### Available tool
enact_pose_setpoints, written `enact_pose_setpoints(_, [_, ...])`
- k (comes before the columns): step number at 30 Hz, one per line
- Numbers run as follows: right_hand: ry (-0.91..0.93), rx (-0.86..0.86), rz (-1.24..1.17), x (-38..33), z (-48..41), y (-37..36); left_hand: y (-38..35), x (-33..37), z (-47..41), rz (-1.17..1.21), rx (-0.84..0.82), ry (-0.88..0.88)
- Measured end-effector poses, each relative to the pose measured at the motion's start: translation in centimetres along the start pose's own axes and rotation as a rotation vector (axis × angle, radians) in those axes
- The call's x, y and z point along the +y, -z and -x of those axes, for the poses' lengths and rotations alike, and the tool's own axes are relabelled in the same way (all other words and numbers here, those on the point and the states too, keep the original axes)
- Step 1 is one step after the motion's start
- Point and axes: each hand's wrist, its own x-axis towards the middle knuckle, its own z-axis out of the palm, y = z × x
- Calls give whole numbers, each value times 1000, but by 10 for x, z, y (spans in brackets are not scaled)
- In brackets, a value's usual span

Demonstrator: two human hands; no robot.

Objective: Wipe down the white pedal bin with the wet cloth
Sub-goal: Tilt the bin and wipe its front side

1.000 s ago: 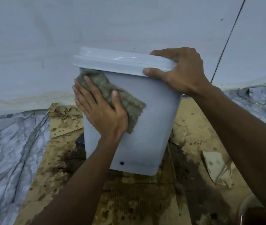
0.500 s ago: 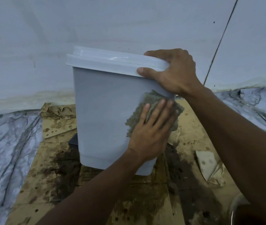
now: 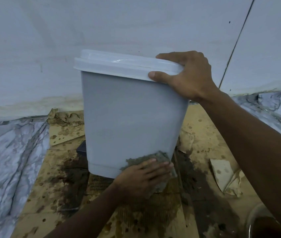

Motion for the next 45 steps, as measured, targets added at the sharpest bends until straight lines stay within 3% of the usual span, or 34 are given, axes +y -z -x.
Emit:
enact_pose_setpoints(2, [6, 9, -8, 0, 1, 0, 9, -16, -9, 23, 80, 197])
enact_pose_setpoints(7, [41, 32, 15, -4, 3, -2, 45, -56, -48, 183, 444, 1103])
enact_pose_setpoints(10, [83, 54, 87, -6, 14, -2, 70, -74, -77, 294, 690, 1469])
enact_pose_setpoints(17, [160, 82, 129, -17, 41, 5, 137, -132, -70, 641, 1387, 1832])
enact_pose_setpoints(20, [178, 87, 160, -21, 51, 6, 179, -129, -63, 652, 1501, 1881])
enact_pose_setpoints(23, [203, 62, 168, -27, 64, 11, 202, -129, -56, 663, 1253, 1612])
enact_pose_setpoints(25, [231, 39, 187, -32, 77, 13, 210, -136, -54, 699, 978, 1364])
enact_pose_setpoints(27, [255, -14, 238, -36, 90, 18, 222, -142, -53, 654, 590, 1156])
enact_pose_setpoints(29, [299, -71, 300, -42, 102, 30, 236, -144, -49, 513, 215, 1028])
enact_pose_setpoints(31, [326, -127, 307, -47, 108, 41, 246, -145, -37, 536, 26, 1002])
enact_pose_setpoints(35, [183, -213, 201, -69, 99, 57, 252, -140, -2, 552, -147, 984])
enact_pose_setpoints(40, [213, -583, 341, -79, 89, 46, 247, -127, 17, 523, -136, 990])
enact_pose_setpoints(45, [172, -580, 388, -72, 114, 56, 257, -105, 14, 493, -72, 951])
